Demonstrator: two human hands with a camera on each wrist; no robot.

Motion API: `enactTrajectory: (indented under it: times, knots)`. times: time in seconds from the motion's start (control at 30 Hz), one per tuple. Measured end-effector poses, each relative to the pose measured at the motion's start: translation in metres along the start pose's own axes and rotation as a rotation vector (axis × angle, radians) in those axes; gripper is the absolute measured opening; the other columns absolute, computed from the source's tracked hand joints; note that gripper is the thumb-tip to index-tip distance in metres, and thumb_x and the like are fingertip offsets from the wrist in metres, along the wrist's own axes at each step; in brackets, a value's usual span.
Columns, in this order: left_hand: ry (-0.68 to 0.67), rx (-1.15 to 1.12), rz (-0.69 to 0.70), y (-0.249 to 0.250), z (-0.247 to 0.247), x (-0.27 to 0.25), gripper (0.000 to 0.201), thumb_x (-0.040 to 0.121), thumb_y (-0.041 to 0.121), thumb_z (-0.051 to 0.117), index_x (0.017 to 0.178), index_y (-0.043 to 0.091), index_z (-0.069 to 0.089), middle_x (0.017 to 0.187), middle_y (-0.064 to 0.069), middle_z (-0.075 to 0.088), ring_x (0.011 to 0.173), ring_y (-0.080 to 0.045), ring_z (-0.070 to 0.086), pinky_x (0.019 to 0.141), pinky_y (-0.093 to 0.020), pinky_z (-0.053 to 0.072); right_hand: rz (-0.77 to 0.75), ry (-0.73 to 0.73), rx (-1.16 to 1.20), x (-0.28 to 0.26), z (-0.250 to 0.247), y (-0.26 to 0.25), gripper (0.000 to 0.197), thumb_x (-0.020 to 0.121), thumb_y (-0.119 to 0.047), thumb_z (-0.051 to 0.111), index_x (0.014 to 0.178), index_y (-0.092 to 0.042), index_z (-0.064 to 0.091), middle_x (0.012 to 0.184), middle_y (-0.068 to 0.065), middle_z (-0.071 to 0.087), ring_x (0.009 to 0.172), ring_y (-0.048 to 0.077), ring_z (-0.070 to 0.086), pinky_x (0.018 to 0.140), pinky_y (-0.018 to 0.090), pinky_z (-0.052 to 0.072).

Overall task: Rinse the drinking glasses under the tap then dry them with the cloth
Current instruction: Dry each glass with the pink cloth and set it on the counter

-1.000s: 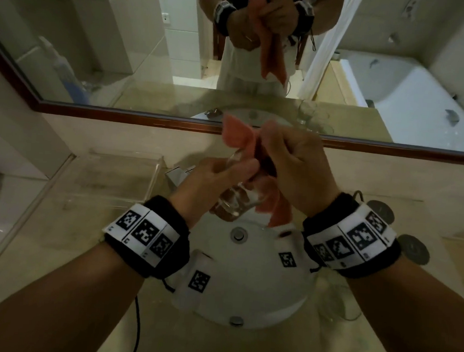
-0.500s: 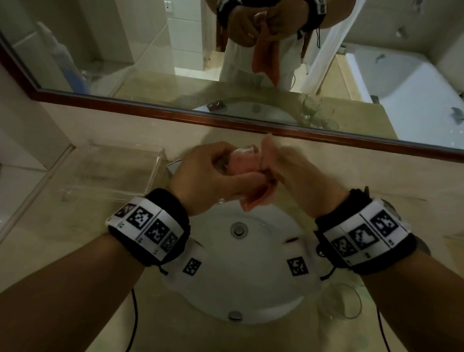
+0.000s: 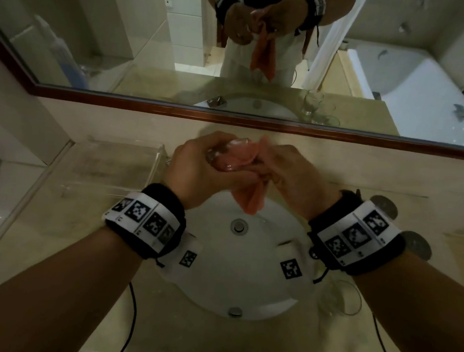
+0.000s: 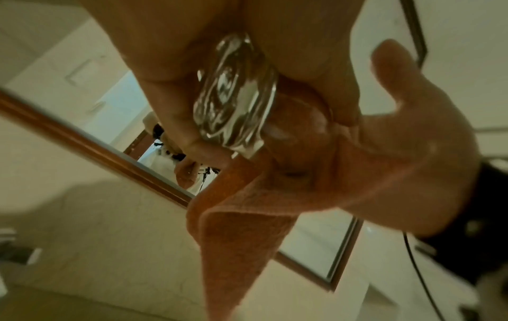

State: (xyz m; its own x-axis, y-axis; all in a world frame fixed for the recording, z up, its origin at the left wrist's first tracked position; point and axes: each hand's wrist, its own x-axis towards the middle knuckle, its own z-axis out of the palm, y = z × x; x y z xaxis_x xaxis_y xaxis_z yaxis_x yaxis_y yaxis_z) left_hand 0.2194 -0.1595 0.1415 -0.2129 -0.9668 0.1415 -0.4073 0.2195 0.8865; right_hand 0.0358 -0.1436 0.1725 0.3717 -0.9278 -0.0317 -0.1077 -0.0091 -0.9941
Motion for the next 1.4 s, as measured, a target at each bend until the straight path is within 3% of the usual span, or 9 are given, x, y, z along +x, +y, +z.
enactTrajectory:
  times: [0.13,0.27,0.47,0.73,0.83,0.97,1.1,1.23,1.4]
  knots:
    - [-0.126,-0.133,-0.094,0.011,-0.008,-0.001,0.058,0.068,0.054,0.074,0.114,0.018,0.069,0.097,-0.005,0.074,0.076,-0.027,0.074,0.055,-0.046,0.061,-0.077,-0.106,-0.217,0.0,0.001,0.013,0.091,0.079,-0.084,0.043,0.091,0.001,0.072,0.087,0.029,0.07,0.078,0.053,0.064,0.071,0.063,0.055]
    - [-0.226,-0.26,-0.191,0.011,-0.013,0.0,0.05,0.075,0.059,0.075,0.105,0.019,0.074,0.087,-0.009,0.075,0.064,-0.028,0.071,0.049,-0.034,0.055,-0.165,-0.205,-0.38,-0.004,0.0,0.009,0.043,0.079,-0.075,0.057,0.073,-0.034,0.068,0.069,0.007,0.065,0.06,0.035,0.061,0.056,0.054,0.053]
    - [-0.373,-0.425,-0.337,0.009,-0.021,0.004,0.057,0.07,0.061,0.07,0.104,0.017,0.063,0.089,-0.011,0.071,0.068,-0.031,0.068,0.047,-0.029,0.051,-0.235,-0.277,-0.717,-0.003,-0.006,0.011,0.044,0.073,-0.051,0.073,0.105,-0.02,0.072,0.088,0.002,0.072,0.075,0.019,0.069,0.071,0.044,0.059]
    - [-0.27,-0.548,-0.226,0.002,-0.014,0.004,0.06,0.066,0.011,0.081,0.116,0.023,0.051,0.089,-0.006,0.069,0.065,-0.028,0.064,0.042,-0.024,0.041,-0.116,-0.263,-0.475,0.003,-0.019,0.005,0.039,0.07,-0.014,0.087,0.104,-0.023,0.07,0.097,-0.011,0.07,0.09,0.006,0.069,0.082,0.026,0.057]
    - [-0.251,-0.627,-0.184,-0.001,-0.01,0.003,0.055,0.068,0.003,0.076,0.112,0.023,0.051,0.075,-0.006,0.064,0.057,-0.025,0.057,0.042,-0.022,0.038,-0.108,-0.264,-0.344,0.004,-0.022,0.006,0.05,0.07,-0.008,0.087,0.116,-0.012,0.068,0.108,-0.004,0.072,0.101,0.014,0.07,0.088,0.035,0.058]
    - [-0.142,-0.656,-0.224,0.001,-0.006,0.005,0.013,0.081,0.024,0.068,0.092,0.02,0.063,0.067,-0.001,0.061,0.045,-0.017,0.051,0.037,-0.019,0.034,-0.111,-0.239,-0.489,0.003,-0.022,0.011,0.056,0.066,-0.02,0.091,0.116,-0.024,0.065,0.102,-0.008,0.073,0.094,0.008,0.071,0.086,0.035,0.058]
    - [-0.045,-0.537,-0.336,0.003,0.002,0.008,0.043,0.089,0.056,0.056,0.088,0.015,0.069,0.053,0.003,0.057,0.039,-0.012,0.045,0.042,-0.021,0.029,-0.132,-0.185,-0.662,0.002,-0.019,0.012,0.05,0.066,-0.033,0.089,0.108,-0.017,0.069,0.085,-0.004,0.075,0.076,0.009,0.072,0.076,0.038,0.061]
    - [-0.077,-0.532,-0.359,0.001,0.005,0.01,0.059,0.082,0.063,0.054,0.104,0.011,0.07,0.072,-0.003,0.066,0.051,-0.015,0.056,0.045,-0.024,0.037,-0.106,-0.19,-0.625,0.003,-0.02,0.014,0.049,0.069,-0.028,0.088,0.112,-0.016,0.068,0.086,-0.007,0.073,0.076,0.01,0.073,0.069,0.026,0.061]
    - [-0.104,-0.589,-0.234,0.003,0.005,0.013,0.031,0.083,0.041,0.065,0.112,0.036,0.055,0.106,-0.008,0.062,0.057,-0.015,0.058,0.045,-0.025,0.039,-0.112,-0.168,-0.418,0.007,-0.025,0.013,0.047,0.067,-0.015,0.09,0.11,-0.016,0.071,0.086,-0.013,0.074,0.08,0.005,0.072,0.078,0.032,0.059]
